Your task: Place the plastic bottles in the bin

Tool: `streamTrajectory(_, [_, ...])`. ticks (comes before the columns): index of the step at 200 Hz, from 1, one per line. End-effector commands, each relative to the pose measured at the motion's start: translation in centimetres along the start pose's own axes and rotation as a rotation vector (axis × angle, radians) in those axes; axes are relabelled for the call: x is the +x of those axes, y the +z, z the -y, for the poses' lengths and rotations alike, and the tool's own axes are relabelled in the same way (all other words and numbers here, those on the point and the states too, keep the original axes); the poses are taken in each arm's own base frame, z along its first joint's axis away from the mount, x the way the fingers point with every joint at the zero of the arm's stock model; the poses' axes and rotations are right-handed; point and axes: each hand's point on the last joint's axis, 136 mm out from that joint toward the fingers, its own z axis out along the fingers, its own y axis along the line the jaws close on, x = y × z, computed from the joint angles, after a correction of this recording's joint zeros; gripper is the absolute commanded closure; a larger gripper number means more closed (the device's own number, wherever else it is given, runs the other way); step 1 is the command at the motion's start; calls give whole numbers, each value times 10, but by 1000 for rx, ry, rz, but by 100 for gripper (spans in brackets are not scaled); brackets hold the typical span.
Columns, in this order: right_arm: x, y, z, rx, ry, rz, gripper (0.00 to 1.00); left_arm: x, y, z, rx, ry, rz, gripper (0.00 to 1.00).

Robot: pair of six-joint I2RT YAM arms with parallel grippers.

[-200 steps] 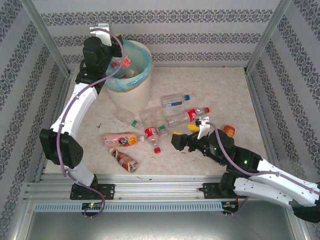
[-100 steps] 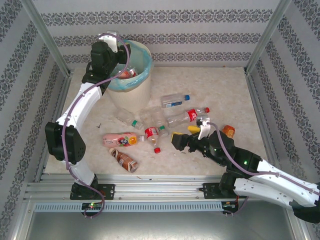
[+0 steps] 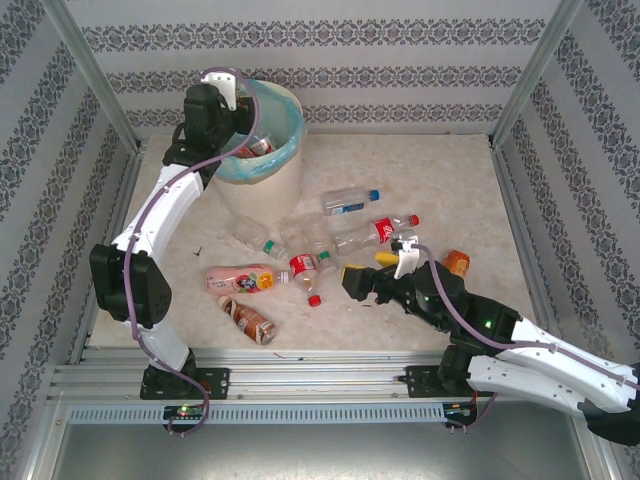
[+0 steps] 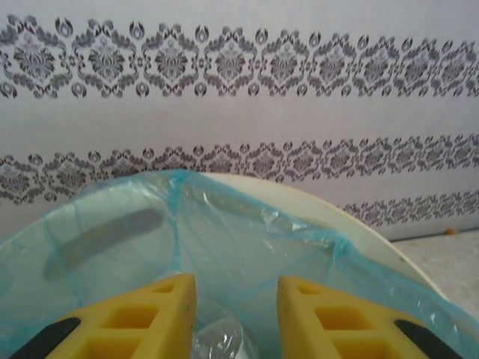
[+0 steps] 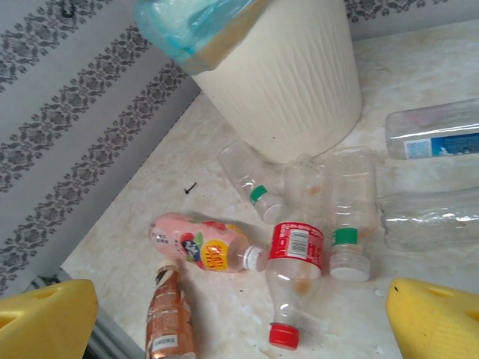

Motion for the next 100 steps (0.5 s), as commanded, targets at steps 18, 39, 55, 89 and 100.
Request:
streamTrajectory(18, [-18, -33, 68, 428, 42, -2, 2, -26, -28, 23, 69, 16, -14, 68])
streamTrajectory(39, [-19, -57, 102, 644, 25, -87, 2, -38, -53, 49, 124, 63, -2, 66])
streamTrajectory(55, [-21, -75, 122, 776, 4, -144, 2, -40, -73, 72, 164, 107, 1, 64])
streamTrajectory(89, [-5, -86, 156, 841, 129, -238, 2, -15, -121, 139, 339, 238, -13, 60])
streamTrajectory(100, [4, -75, 161, 776, 201, -277, 8, 2, -139, 160, 423, 286, -25, 57])
